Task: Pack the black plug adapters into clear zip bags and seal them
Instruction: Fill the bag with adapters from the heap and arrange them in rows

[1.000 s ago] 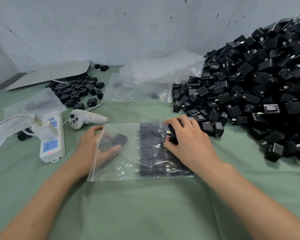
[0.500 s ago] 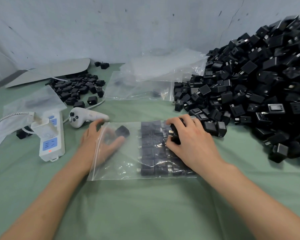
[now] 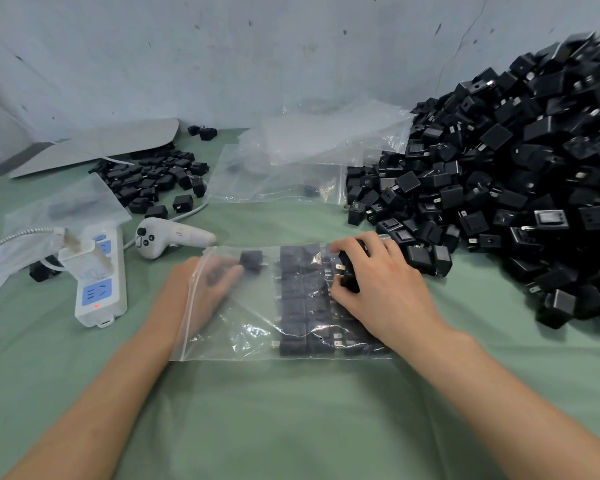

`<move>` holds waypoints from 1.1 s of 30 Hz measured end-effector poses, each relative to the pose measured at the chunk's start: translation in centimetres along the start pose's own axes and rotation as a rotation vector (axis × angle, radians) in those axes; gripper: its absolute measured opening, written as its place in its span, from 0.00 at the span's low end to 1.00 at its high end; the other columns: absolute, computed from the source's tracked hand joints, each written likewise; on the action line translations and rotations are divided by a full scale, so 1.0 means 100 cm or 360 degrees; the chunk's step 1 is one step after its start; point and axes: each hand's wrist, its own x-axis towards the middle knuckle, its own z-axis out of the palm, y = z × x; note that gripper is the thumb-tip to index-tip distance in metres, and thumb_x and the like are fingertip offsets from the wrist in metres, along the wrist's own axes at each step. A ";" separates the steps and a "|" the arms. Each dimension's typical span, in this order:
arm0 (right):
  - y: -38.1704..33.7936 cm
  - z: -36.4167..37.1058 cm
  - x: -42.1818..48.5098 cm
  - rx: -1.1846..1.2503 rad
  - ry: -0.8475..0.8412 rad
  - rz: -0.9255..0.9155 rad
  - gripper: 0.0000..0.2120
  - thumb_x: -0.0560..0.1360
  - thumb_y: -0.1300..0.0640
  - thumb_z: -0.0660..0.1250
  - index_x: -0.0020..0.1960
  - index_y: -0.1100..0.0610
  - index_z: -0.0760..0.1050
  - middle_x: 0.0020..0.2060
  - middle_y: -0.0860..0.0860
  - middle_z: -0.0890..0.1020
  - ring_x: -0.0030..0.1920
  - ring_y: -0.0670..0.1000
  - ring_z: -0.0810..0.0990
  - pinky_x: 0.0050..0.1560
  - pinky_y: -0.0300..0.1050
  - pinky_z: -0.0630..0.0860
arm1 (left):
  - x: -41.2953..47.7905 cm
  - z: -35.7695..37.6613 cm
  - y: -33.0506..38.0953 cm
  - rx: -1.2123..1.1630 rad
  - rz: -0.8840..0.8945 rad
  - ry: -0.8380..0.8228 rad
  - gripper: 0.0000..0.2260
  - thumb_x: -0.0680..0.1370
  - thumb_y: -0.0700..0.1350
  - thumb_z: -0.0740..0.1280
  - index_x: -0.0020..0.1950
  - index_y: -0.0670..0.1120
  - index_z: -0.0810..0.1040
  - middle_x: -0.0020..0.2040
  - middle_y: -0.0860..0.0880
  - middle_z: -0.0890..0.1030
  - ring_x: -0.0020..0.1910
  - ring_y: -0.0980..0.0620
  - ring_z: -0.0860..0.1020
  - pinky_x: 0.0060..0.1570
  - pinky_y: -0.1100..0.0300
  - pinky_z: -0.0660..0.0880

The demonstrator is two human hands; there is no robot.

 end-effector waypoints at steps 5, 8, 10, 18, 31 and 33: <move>0.000 0.000 0.000 0.0007 0.0004 -0.0005 0.18 0.75 0.49 0.65 0.65 0.46 0.71 0.58 0.47 0.73 0.57 0.54 0.71 0.39 0.43 0.68 | 0.004 0.001 0.002 0.0075 0.0261 -0.0029 0.03 0.78 0.55 0.67 0.47 0.60 0.80 0.47 0.67 0.78 0.46 0.64 0.75 0.44 0.70 0.69; 0.000 0.000 0.000 0.0005 0.0002 -0.0004 0.18 0.75 0.49 0.65 0.65 0.46 0.70 0.58 0.47 0.73 0.57 0.54 0.71 0.40 0.43 0.68 | 0.007 0.003 0.005 0.0158 0.0232 -0.0033 0.05 0.79 0.56 0.66 0.46 0.58 0.79 0.44 0.61 0.80 0.43 0.55 0.79 0.45 0.55 0.75; 0.000 0.000 0.000 0.0006 0.0000 -0.0002 0.18 0.76 0.49 0.64 0.65 0.46 0.70 0.58 0.47 0.73 0.57 0.53 0.71 0.40 0.43 0.69 | 0.008 0.004 0.007 0.0114 0.0195 -0.0045 0.03 0.79 0.57 0.65 0.48 0.61 0.77 0.43 0.60 0.80 0.43 0.56 0.79 0.42 0.56 0.74; 0.000 -0.001 0.000 0.0010 0.0004 -0.0014 0.18 0.76 0.49 0.65 0.65 0.46 0.70 0.58 0.47 0.73 0.57 0.53 0.71 0.40 0.43 0.69 | 0.007 0.008 0.001 0.0026 0.0270 -0.0096 0.11 0.80 0.59 0.60 0.59 0.67 0.78 0.54 0.66 0.79 0.52 0.65 0.76 0.47 0.66 0.72; 0.001 -0.002 0.000 0.0080 0.0027 -0.0018 0.18 0.75 0.48 0.65 0.65 0.45 0.70 0.58 0.45 0.72 0.58 0.52 0.71 0.39 0.43 0.68 | -0.007 -0.012 -0.008 -0.0416 -0.0054 -0.0076 0.09 0.82 0.47 0.65 0.55 0.58 0.84 0.50 0.61 0.84 0.47 0.66 0.79 0.49 0.71 0.72; 0.001 -0.006 -0.001 0.0171 0.0018 0.0015 0.18 0.76 0.49 0.65 0.65 0.45 0.70 0.59 0.45 0.72 0.59 0.52 0.70 0.41 0.45 0.71 | -0.014 -0.021 -0.005 -0.0697 -0.0233 0.0061 0.11 0.82 0.43 0.65 0.51 0.56 0.85 0.47 0.56 0.85 0.45 0.58 0.81 0.48 0.62 0.76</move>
